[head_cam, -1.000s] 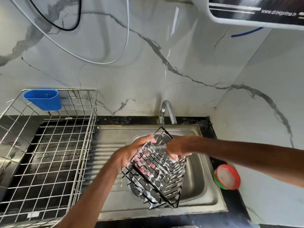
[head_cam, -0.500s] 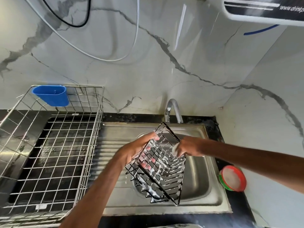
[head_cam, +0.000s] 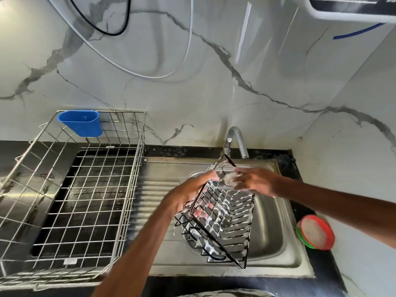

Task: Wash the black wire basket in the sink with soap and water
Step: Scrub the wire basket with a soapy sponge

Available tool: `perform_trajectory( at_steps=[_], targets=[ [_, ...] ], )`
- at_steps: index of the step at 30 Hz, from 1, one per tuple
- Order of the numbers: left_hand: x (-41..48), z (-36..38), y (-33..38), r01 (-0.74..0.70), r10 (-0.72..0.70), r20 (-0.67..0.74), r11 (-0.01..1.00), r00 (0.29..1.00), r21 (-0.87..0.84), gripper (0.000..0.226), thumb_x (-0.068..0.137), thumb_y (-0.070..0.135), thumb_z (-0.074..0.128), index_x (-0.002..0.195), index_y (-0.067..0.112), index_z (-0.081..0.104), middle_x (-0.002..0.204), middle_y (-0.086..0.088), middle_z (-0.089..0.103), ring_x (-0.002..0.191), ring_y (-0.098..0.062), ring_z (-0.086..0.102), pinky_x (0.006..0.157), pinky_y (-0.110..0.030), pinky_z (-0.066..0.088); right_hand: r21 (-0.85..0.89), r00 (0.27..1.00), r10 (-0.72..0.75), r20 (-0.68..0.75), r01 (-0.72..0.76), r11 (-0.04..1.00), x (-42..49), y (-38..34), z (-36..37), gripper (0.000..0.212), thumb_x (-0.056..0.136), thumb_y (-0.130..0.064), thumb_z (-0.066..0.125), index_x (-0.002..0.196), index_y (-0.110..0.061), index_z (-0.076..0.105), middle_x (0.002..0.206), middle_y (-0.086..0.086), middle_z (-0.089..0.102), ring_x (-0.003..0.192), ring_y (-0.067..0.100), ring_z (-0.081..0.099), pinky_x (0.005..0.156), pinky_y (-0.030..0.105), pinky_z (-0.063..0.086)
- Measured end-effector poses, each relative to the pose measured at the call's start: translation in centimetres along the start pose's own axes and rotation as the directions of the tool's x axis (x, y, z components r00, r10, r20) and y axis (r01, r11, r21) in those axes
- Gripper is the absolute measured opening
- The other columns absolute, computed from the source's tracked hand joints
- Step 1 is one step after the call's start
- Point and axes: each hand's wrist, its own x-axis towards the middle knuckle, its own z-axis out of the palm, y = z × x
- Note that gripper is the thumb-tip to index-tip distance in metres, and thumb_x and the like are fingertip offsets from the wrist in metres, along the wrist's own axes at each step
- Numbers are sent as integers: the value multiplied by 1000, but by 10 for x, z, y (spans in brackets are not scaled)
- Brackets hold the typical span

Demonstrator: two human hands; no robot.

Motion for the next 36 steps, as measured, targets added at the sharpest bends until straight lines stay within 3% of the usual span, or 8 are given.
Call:
perform_trajectory(
  at_steps=[4,9,13,18,20,26,30,36],
  targets=[
    [9,-6,-7,-42,45,-54,998,998,53,39,85,85,46,103,59,69,149,-11,55,133,-30,55,120,-61,26,234,984,179,17,-178,956,-22,-11,19,51,90,3,65,126,-33,68,147,-14,47,138,7,44,116,36,39],
    [21,5,-13,-69,102,-153,976,983,206,114,48,102,50,112,11,73,86,-5,76,72,-13,67,89,-35,52,391,976,216,-13,-194,900,-32,-42,23,54,89,9,58,121,-33,71,137,-10,62,131,5,55,114,30,41],
    [23,10,-19,-41,94,-230,973,969,226,64,70,82,63,57,21,47,42,14,40,56,-19,55,60,-27,49,431,992,124,16,-119,894,-43,-55,34,53,90,9,58,124,-31,71,141,-6,60,133,4,53,113,26,41],
    [27,10,-23,-141,181,-186,968,966,207,112,60,96,60,106,-6,70,85,-28,73,59,-22,58,58,-28,49,133,969,168,-183,-145,980,-38,-35,2,52,84,5,70,125,-27,70,138,-3,63,128,19,60,108,36,49],
    [24,10,-20,-153,202,-198,959,959,237,89,74,86,61,89,-1,68,83,-25,71,60,-18,54,58,-25,48,88,929,151,-339,-128,988,-41,-39,4,39,75,-3,74,106,-26,79,117,-2,74,109,17,70,87,33,61],
    [20,17,-25,-91,171,-230,942,958,323,34,89,58,70,88,28,54,70,-8,53,56,-15,48,40,-11,40,237,998,54,-36,-44,971,-51,-79,25,56,94,8,55,138,-26,59,154,-7,44,139,12,47,117,30,37],
    [22,19,-27,-147,221,-221,941,950,306,100,65,80,61,135,9,59,90,-22,74,62,-15,62,45,-9,48,144,965,205,-165,-182,973,-51,-48,13,59,81,10,71,129,-25,67,141,-1,61,127,20,60,106,43,50],
    [19,22,-26,-120,231,-369,946,900,301,73,64,81,65,99,17,64,93,-11,79,75,-30,77,77,-47,64,54,946,157,-284,-148,987,-53,-70,27,54,64,-7,87,111,-32,75,121,-4,72,101,23,74,78,39,62]
  ],
)
